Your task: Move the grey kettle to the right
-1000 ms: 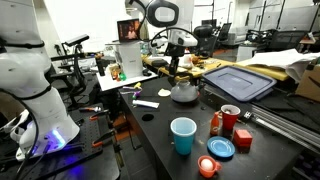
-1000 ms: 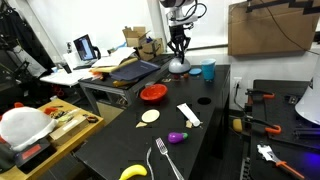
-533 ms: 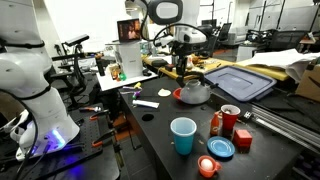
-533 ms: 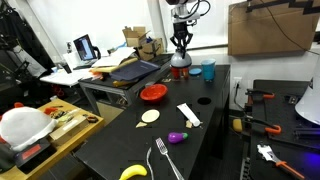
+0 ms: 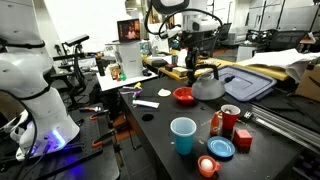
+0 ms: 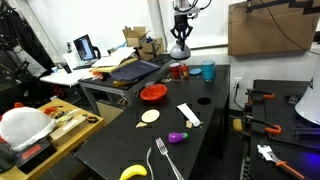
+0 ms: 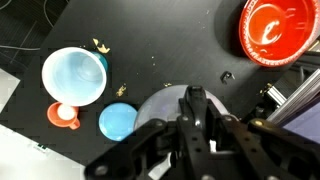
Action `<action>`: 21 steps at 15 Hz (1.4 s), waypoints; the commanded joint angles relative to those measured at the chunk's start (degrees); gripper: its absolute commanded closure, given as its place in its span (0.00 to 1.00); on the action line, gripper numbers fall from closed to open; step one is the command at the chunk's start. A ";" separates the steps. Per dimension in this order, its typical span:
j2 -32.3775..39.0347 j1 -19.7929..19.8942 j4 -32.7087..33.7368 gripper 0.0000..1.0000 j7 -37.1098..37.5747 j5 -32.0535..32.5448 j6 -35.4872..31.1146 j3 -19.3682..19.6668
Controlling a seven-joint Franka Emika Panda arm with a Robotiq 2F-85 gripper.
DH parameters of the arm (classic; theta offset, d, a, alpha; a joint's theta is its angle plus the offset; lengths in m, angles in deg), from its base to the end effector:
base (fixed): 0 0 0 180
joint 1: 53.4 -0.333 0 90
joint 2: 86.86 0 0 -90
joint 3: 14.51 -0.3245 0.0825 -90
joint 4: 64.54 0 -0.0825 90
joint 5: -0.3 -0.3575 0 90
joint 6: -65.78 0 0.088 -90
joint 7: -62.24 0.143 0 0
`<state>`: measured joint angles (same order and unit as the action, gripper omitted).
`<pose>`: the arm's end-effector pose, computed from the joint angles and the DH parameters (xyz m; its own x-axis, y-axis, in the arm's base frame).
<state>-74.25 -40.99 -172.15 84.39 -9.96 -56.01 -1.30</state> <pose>0.5438 -0.2394 0.3861 0.6068 -0.7948 -0.0115 -0.7909 -0.6022 -0.1088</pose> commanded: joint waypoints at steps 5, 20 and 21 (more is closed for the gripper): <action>3.86 2.36 10.08 0.95 2.31 -1.10 7.07 1.19; 16.77 5.88 28.14 0.95 1.13 1.37 11.06 2.49; 17.74 6.01 29.40 0.95 1.23 1.79 11.54 2.57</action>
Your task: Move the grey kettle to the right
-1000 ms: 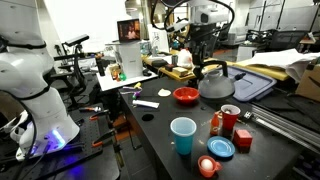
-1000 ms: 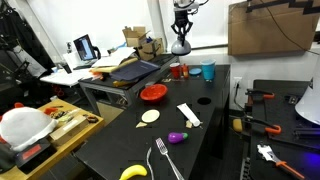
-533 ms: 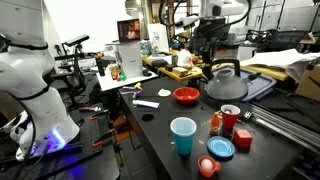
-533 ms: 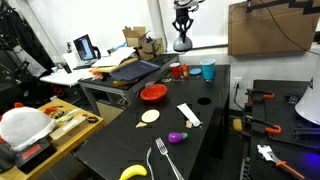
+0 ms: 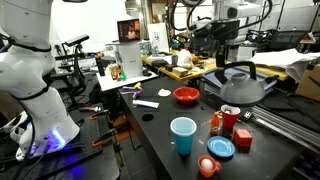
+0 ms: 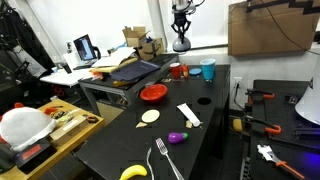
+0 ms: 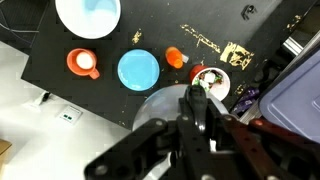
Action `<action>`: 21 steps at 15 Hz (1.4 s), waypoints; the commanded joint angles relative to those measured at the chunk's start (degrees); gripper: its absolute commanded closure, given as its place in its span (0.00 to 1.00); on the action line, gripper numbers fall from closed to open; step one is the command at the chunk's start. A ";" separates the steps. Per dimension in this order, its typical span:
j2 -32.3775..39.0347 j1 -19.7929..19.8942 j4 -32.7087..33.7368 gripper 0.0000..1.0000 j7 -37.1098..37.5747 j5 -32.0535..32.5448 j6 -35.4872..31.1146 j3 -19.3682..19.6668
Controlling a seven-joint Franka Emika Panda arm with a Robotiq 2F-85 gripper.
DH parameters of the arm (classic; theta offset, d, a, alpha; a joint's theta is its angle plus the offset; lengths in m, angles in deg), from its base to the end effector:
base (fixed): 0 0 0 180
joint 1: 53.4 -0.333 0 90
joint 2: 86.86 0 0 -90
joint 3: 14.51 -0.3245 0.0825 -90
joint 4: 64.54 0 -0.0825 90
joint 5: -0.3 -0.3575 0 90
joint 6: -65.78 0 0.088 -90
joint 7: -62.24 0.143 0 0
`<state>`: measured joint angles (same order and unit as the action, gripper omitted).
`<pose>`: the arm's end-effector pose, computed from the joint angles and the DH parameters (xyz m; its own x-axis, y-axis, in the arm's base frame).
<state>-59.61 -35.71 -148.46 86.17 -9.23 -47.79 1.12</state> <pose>0.5904 -0.3352 0.4014 0.5146 -0.8564 0.0413 -0.8548 -0.5162 -0.0538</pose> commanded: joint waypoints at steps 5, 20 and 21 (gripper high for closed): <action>6.70 1.65 11.32 0.95 0.20 3.12 5.88 0.51; 21.67 5.82 30.39 0.95 0.03 0.83 6.40 -2.13; 22.82 6.12 31.75 0.95 0.23 0.86 6.52 -2.23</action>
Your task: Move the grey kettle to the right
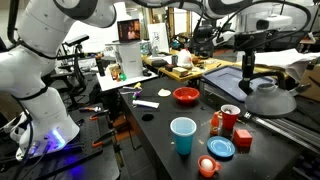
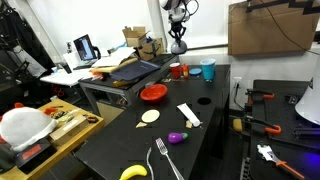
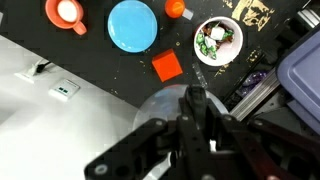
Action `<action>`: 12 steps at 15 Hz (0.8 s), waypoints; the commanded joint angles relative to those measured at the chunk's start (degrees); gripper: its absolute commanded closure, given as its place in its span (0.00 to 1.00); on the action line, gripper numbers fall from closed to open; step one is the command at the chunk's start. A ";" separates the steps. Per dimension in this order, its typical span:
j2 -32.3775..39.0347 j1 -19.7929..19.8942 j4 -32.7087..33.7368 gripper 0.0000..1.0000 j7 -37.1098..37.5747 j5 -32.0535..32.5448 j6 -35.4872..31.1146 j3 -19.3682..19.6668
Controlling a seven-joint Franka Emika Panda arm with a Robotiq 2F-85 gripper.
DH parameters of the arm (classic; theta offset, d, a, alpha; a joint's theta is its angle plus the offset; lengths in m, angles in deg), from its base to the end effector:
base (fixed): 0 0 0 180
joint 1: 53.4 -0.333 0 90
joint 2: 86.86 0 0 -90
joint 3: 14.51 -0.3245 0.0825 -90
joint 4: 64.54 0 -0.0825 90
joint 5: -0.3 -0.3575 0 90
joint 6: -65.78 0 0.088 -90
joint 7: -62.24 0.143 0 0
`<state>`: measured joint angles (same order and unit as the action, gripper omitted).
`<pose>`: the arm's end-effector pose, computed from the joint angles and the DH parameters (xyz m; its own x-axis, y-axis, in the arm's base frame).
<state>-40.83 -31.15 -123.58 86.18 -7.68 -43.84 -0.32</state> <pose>0.6505 -0.3866 0.3597 0.5271 -0.8430 0.1071 -0.8478 -0.5303 -0.0013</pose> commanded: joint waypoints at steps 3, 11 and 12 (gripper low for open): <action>7.05 2.53 10.52 0.95 0.94 -0.74 2.89 -0.96; 8.72 2.50 10.91 0.81 1.16 -0.05 1.53 -0.25; 8.78 2.50 11.13 0.81 1.17 -0.05 1.67 -0.26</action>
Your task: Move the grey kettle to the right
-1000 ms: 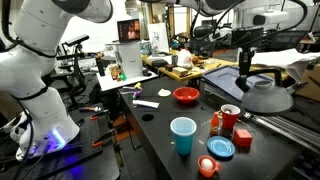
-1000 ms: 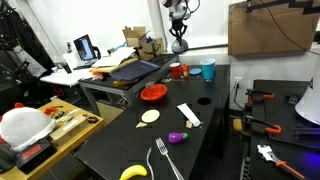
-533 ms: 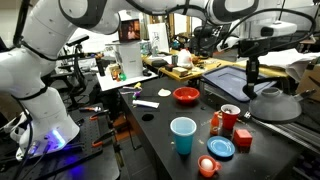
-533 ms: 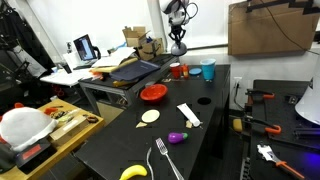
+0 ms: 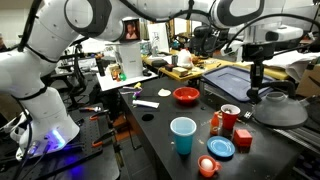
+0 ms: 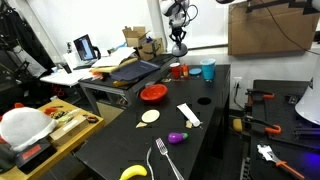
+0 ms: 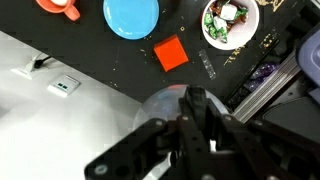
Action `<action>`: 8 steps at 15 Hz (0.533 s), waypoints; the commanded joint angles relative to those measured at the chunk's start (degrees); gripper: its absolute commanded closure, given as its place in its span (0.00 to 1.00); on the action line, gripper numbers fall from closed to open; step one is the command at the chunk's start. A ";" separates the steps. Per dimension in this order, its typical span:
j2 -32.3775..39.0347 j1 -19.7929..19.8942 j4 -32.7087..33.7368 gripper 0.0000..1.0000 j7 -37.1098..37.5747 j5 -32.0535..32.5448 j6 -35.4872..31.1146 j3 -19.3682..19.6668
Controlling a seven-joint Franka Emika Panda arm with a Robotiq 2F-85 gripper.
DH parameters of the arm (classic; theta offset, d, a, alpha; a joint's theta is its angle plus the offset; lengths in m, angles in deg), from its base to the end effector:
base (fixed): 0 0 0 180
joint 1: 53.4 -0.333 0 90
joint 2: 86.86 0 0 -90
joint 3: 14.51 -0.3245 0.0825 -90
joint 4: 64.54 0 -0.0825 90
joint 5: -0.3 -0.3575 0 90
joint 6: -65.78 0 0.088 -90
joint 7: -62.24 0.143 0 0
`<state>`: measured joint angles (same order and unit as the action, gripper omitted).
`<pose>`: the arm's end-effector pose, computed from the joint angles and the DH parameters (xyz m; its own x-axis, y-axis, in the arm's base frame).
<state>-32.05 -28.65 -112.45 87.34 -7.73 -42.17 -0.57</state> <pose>0.6635 -0.4115 0.3291 0.5048 -0.8543 0.1243 -0.8615 -0.5077 0.0091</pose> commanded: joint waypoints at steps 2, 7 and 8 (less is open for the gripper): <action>0.01 0.00 0.17 0.81 0.00 0.00 0.10 -0.01; 0.79 0.03 0.99 0.95 0.72 -0.07 -0.44 0.09; 1.18 0.16 1.41 0.95 0.52 -0.07 -0.37 0.06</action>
<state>-31.66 -28.65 -112.27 87.34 -7.72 -42.17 -0.58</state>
